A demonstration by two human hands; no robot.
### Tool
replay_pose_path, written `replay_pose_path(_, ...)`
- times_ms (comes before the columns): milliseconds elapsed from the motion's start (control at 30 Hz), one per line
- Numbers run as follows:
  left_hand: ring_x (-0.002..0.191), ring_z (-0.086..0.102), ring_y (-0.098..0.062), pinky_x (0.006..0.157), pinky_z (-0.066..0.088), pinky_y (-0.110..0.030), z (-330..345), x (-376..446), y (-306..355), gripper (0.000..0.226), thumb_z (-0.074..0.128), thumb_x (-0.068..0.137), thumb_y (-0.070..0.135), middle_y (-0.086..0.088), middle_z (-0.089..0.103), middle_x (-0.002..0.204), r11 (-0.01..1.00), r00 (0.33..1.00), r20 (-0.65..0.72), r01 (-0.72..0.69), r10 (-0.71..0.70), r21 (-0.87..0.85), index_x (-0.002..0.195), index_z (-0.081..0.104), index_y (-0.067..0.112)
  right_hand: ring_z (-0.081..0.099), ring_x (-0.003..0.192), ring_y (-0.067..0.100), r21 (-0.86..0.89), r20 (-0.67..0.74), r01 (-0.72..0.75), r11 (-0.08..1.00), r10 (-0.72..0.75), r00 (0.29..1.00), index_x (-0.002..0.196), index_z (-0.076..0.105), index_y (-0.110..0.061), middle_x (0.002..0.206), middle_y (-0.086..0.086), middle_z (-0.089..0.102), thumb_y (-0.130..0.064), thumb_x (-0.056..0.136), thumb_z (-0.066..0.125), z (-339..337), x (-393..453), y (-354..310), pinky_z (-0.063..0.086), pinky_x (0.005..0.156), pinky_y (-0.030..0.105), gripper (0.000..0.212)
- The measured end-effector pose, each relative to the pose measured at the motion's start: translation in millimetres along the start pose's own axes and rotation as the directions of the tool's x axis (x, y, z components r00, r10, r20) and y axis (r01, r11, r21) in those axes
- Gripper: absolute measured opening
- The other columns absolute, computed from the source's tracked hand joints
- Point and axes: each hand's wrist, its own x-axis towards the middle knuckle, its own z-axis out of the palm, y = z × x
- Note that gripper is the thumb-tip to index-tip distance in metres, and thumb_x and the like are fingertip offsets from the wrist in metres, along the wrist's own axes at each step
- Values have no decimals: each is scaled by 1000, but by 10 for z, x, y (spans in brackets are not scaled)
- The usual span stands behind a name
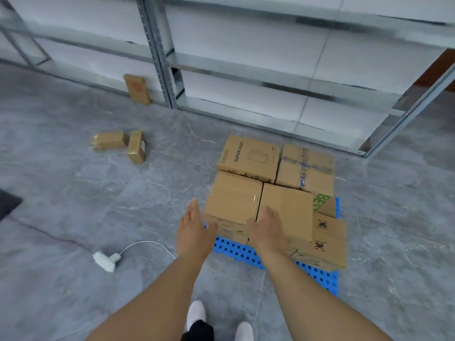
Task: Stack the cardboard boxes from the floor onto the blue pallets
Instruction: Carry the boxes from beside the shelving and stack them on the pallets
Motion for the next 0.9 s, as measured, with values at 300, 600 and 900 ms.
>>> replay_pose_path(300, 142, 18, -25, 114, 20, -41, -608, -68, -284, 79, 49, 90, 44, -2, 11, 158, 989, 958, -247, 141, -148, -44, 150, 4, 20, 49, 112, 23, 36, 67, 274, 961, -276, 959, 132, 41, -10, 130, 6, 45, -27, 89, 44, 194, -43, -774, 44, 88, 35, 47)
replay_pose_path(600, 144, 14, -21, 115, 16, -39, -1127, 291, -906, 82, 51, 89, 47, -1, 9, 158, 940, 874, -345, 305, -341, -157, 150, 4, 21, 40, 129, 24, 32, 186, 414, 910, -412, 892, 140, 36, -16, 141, 8, 41, -43, 95, 39, 852, 108, -1726, 37, 102, 40, 53)
replay_pose_path(900, 144, 13, -21, 115, 14, -37, -2012, 1268, -1503, 83, 49, 89, 50, -1, 4, 159, 935, 863, -359, 326, -354, -139, 150, 0, 20, 40, 127, 25, -4, 237, 437, 899, -424, 874, 141, 34, -16, 141, 9, 40, -43, 95, 38, 1566, 481, -3057, 37, 98, 39, 53)
